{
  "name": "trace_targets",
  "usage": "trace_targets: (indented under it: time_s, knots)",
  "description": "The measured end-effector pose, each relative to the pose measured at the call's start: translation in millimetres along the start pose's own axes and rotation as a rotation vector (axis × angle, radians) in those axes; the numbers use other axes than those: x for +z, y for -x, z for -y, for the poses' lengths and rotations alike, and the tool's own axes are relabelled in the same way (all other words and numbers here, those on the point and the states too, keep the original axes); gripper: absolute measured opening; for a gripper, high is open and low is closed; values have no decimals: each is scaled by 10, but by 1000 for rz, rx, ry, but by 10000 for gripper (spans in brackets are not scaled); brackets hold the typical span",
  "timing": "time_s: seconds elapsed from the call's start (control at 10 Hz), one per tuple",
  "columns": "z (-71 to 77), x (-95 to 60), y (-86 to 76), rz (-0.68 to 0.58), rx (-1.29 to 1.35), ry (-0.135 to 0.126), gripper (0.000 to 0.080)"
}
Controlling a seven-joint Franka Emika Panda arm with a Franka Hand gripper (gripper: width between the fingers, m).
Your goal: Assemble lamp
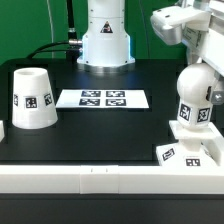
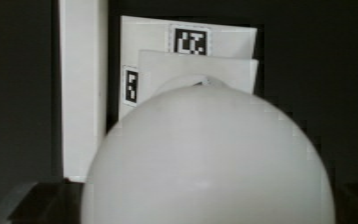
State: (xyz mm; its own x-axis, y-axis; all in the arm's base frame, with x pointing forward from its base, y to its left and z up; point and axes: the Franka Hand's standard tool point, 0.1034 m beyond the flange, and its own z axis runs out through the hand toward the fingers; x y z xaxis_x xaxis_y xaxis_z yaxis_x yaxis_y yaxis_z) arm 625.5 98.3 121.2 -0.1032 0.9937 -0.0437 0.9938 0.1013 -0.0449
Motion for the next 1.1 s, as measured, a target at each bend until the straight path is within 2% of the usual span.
trace_targets:
  time_s: [0.3,0.4,0.8,1.1]
  knots:
    - [12,19,61,2,-66,-4,699]
    - [12,19,63,1,-65,-4,571]
    - [14,21,72,1,-23,-6,577]
    - [31,27,100,-18,241,-20,577]
